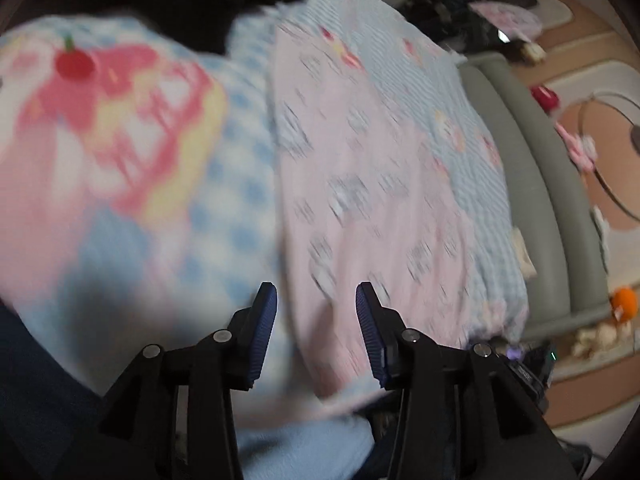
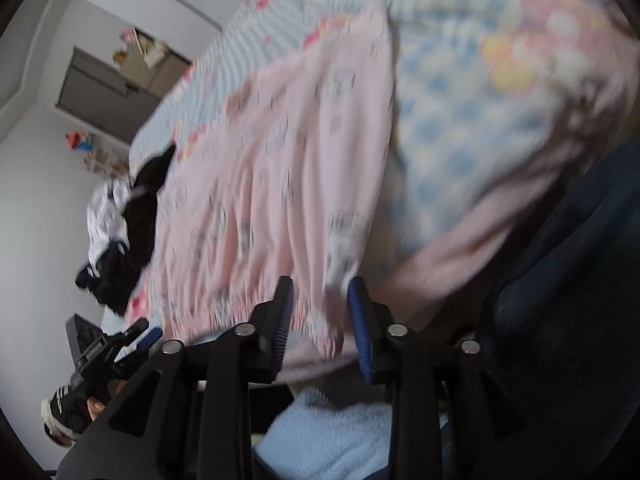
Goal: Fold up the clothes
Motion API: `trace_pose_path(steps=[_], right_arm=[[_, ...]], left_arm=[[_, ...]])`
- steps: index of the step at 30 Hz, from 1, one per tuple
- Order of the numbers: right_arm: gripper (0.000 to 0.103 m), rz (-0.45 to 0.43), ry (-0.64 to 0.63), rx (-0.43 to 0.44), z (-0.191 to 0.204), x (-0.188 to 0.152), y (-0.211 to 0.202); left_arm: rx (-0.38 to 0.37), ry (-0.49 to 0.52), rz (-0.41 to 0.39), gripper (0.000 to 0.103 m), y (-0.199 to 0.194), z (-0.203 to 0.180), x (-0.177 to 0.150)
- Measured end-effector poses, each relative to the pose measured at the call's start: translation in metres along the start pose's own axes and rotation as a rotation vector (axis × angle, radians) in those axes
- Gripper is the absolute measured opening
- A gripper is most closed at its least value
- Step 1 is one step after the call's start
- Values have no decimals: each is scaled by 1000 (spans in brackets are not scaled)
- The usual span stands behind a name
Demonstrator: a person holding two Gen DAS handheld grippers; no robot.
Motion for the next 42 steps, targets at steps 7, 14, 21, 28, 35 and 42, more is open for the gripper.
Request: trace_pose_path(steps=[7,14,21,28,35,42], right_arm=[[32,1,61,-3,-23,56,33],[4,-21,60,18,-15,63,47],[2,-76,27,-82,-34,65,29],[32,-86,98,45,-41,76,17],[5,-29,125,69,-44,96,40],[2,-111,62,-164,-60,96,22]], left_arm=[[-28,-50,12,37,40,14,37],[59,3,-62,4,27,12,33],[-3,-142,-99,5,9,43,31],[-118,-166,-107,41,28,30,41],[35,-34,-87,3,42,19,46],[145,-36,-107,3,30,25,42]])
Point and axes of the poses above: each gripper's, at about its wrist camera, not at the fingertips, and y roughly the way its jaws point, z to its left, x to its top, the point moved 6 cm from there along y, roughly the way its jaws point, and after that the axes turned 7 degrees about y, right-handed, at the moved point
